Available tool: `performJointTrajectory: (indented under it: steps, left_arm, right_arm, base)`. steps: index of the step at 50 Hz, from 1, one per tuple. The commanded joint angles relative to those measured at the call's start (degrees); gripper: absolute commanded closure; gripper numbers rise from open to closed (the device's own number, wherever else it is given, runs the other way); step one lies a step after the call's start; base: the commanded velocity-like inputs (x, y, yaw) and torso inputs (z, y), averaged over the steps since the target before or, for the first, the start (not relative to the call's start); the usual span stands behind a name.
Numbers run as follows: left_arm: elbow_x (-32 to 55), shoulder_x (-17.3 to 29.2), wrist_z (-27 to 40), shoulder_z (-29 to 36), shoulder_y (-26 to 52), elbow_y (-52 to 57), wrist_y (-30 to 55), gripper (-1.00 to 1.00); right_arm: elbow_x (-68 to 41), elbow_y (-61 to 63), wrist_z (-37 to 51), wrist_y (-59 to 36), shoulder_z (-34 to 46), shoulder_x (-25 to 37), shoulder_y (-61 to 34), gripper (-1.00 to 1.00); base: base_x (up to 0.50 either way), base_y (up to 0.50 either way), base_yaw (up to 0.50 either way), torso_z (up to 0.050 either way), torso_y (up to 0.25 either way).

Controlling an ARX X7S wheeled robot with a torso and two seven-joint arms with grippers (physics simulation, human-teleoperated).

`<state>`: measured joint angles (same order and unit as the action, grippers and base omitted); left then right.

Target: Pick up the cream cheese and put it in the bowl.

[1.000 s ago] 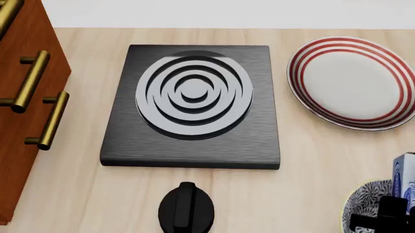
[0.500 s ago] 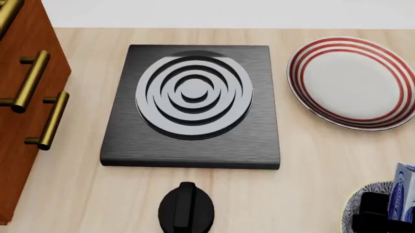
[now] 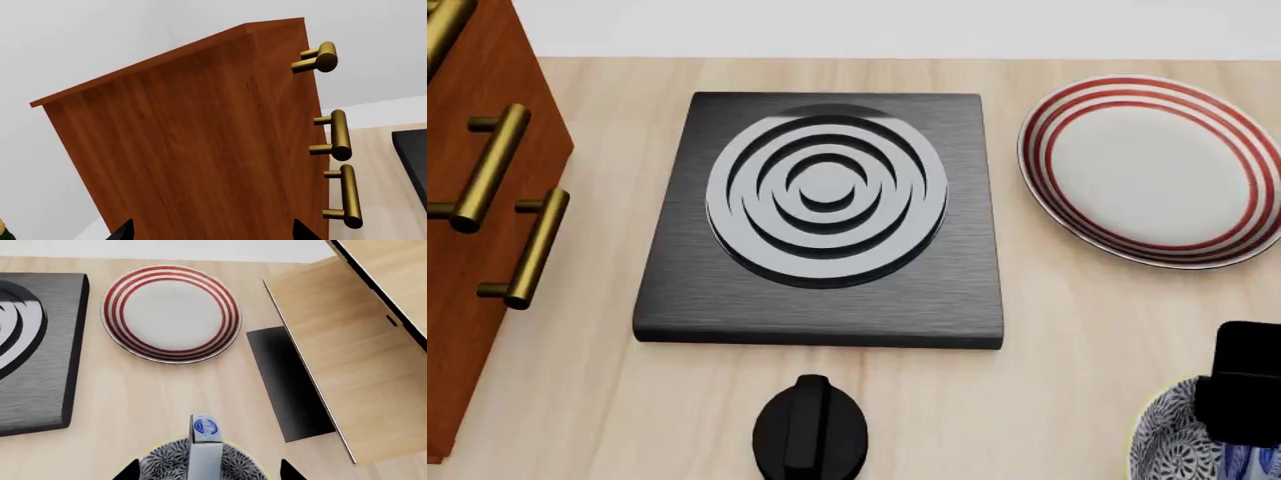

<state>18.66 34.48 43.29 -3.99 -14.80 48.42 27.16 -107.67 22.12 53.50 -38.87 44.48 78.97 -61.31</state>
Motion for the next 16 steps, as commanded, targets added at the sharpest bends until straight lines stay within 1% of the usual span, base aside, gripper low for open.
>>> performJointTrajectory:
  steps: [1, 8, 16]
  left_arm:
    - [0.08, 0.06, 0.08, -0.01, -0.05, 0.07, 0.00, -1.00]
    - [0.10, 0.13, 0.25, 0.06, 0.11, 0.20, 0.34, -1.00]
    - [-0.57, 0.25, 0.68, 0.59, 0.16, 0.45, 0.80, -1.00]
  right_arm:
    - [-6.03, 5.91, 3.78, -2.89, -3.99, 4.31, -5.17, -1.00]
    - [-10.35, 9.55, 6.15, -4.32, -6.84, 6.75, -8.40, -1.00]
    - [-11.74, 14.45, 5.17, -0.53, -7.67, 10.91, -8.45, -1.00]
  base:
    - [0.00, 0.00, 0.00, 0.000, 0.000]
    - [0.00, 0.00, 0.00, 0.000, 0.000]
    - [0.00, 0.00, 0.00, 0.000, 0.000]
